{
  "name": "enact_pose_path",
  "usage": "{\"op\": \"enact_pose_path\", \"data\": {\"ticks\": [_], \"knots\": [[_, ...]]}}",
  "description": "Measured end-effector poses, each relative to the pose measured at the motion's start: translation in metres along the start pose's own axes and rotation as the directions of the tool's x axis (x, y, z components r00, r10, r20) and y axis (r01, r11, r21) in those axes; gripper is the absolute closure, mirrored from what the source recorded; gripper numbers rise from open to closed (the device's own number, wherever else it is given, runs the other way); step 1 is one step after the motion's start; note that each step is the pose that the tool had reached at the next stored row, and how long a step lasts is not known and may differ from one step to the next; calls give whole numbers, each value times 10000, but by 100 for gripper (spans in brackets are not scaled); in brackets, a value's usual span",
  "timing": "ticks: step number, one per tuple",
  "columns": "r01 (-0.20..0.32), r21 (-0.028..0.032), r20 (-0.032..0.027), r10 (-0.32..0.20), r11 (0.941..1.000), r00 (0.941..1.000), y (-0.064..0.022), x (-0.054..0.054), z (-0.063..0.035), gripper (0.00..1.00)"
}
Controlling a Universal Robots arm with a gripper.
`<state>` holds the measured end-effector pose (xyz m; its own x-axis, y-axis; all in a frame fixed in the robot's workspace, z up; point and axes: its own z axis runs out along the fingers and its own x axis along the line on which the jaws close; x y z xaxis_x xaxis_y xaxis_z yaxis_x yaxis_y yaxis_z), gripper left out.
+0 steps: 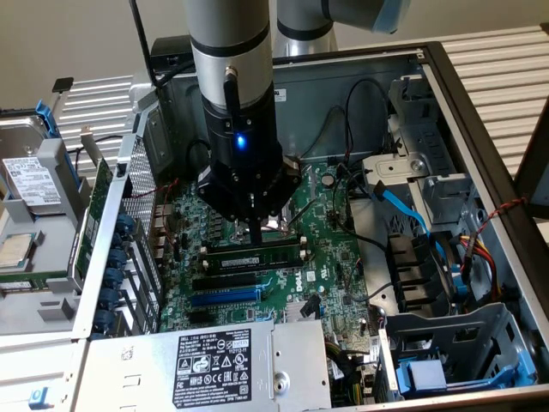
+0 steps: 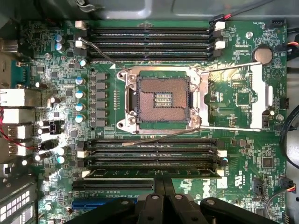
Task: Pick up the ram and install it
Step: 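Press down the ram until it locks into place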
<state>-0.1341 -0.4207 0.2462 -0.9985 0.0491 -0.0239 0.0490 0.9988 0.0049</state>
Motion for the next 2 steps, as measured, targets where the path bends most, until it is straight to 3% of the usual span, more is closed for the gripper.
{"op": "enact_pose_path", "data": {"ticks": [2], "knots": [[0, -1, 0, 0, 10000, 10000, 0, 0, 0, 90]]}}
